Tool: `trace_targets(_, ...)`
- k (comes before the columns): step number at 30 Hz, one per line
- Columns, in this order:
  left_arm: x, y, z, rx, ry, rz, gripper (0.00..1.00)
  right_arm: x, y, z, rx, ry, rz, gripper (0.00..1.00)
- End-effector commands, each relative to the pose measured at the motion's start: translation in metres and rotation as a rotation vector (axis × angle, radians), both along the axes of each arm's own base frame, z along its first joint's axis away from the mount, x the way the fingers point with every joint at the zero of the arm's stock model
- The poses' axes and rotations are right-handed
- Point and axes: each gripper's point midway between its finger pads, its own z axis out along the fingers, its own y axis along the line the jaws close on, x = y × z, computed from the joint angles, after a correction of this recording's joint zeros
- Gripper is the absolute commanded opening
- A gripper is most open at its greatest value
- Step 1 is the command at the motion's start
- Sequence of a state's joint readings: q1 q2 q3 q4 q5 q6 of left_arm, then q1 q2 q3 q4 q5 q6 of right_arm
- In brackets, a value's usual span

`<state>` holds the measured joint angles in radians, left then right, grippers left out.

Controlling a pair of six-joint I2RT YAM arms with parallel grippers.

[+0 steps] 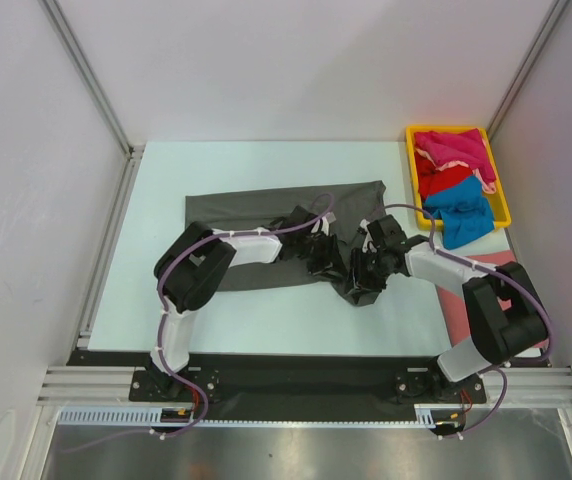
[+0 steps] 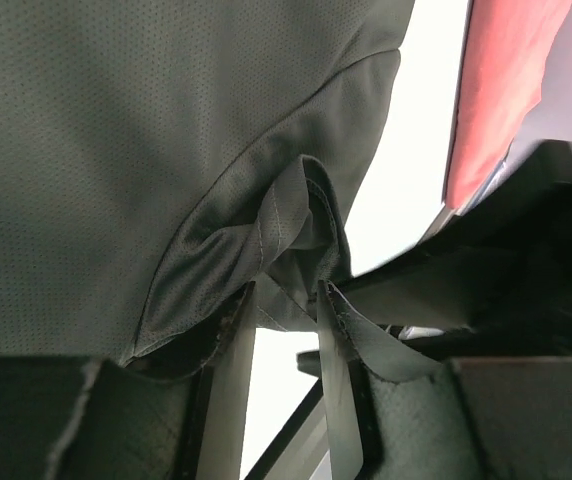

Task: Fold and stack the t-shirts
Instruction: Fold the tshirt

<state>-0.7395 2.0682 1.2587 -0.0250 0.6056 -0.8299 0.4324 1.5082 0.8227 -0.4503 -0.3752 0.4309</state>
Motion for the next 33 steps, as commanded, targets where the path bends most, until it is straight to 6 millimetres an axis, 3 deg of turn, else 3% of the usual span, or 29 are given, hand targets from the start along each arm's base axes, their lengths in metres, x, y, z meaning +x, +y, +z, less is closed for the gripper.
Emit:
trace_targets(1,0.013,-0.005,0.011,-0.017,-0.027,0.009,0.36,0.001,-0.001,-0.008,0.002,0.002,0.014,0.37)
trace_targets(19,0.029,0.008,0.011,-0.014,-0.014,0.046,0.36,0.02,0.009,-0.02,0.074,0.034,-0.032,0.36)
trace_targets(33,0.026,0.008,0.014,-0.022,-0.013,0.029,0.36,0.043,0.003,-0.023,0.08,0.02,-0.08,0.26)
